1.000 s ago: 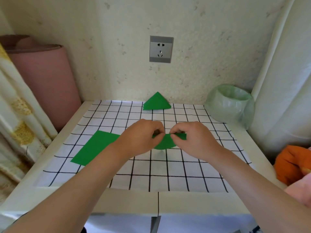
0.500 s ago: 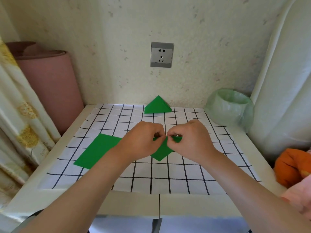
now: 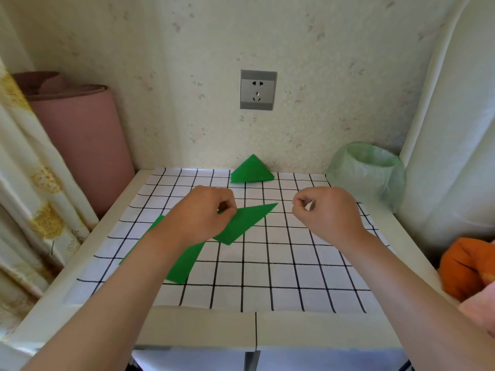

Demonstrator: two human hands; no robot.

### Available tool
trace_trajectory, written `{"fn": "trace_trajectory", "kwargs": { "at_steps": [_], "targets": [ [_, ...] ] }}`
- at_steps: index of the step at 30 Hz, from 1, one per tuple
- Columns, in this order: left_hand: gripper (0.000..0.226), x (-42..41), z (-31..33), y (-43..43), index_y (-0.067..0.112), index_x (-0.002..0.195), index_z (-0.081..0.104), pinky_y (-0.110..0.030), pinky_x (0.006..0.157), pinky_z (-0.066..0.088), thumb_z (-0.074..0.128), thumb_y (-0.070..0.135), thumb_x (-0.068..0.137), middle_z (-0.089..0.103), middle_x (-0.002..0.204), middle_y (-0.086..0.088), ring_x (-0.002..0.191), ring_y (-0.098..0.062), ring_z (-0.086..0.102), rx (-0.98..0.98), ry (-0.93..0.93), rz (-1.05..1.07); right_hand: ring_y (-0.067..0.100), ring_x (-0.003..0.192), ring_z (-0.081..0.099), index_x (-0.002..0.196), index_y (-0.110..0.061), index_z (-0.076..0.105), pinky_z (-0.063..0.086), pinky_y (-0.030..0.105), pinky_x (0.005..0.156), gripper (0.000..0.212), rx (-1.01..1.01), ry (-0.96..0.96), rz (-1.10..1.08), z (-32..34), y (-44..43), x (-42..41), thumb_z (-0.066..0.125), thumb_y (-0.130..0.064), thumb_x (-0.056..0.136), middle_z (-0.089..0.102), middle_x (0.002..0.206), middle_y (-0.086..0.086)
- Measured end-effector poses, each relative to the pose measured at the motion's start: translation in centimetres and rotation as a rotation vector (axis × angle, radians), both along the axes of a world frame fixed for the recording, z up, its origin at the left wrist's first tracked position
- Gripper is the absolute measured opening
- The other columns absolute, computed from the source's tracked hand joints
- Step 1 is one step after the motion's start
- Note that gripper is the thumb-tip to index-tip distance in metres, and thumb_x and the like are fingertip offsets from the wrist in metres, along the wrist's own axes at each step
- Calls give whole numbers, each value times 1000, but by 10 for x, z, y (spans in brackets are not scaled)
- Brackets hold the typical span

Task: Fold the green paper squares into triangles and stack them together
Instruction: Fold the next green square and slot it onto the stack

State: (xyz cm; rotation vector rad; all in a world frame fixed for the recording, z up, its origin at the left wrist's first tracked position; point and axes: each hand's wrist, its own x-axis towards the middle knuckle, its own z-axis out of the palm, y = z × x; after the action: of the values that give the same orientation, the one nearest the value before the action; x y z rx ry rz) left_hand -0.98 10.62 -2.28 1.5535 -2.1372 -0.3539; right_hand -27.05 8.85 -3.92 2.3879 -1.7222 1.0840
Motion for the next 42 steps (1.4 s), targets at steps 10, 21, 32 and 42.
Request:
{"fn": "trace_trajectory", "kwargs": {
  "at_steps": [10, 21, 32, 42],
  "targets": [
    [13, -23, -8, 8, 29, 89, 70, -28, 70, 53, 60, 21, 91, 68, 81, 15, 73, -1, 61, -32, 49, -99, 2, 77, 64, 89, -26, 75, 54, 30, 72, 8, 168, -120, 284, -9, 12, 33, 67, -24, 90, 70, 80, -20],
    [14, -25, -4, 11, 27, 73, 67, -22, 63, 51, 64, 21, 85, 68, 74, 13, 67, -4, 62, 11, 166, -77, 0, 80, 63, 88, -29, 70, 53, 27, 74, 9, 197, -114, 305, -8, 10, 33, 64, -24, 92, 67, 82, -21],
    [15, 24, 11, 1, 26, 72, 69, -18, 65, 50, 67, 18, 85, 70, 73, 10, 70, -3, 64, 85, 49, 38, 3, 83, 63, 90, -31, 72, 53, 32, 77, 11, 154, -118, 137, 2, -7, -1, 63, -26, 94, 68, 85, -23],
    [24, 9, 4, 0, 22, 116, 69, -28, 95, 44, 64, 25, 92, 67, 113, 6, 109, -13, 55, -316, -8, 13, -1, 79, 64, 82, -33, 70, 51, 23, 74, 15, 199, -116, 220, 5, 2, 5, 67, -21, 89, 70, 81, -21]
  ]
}}
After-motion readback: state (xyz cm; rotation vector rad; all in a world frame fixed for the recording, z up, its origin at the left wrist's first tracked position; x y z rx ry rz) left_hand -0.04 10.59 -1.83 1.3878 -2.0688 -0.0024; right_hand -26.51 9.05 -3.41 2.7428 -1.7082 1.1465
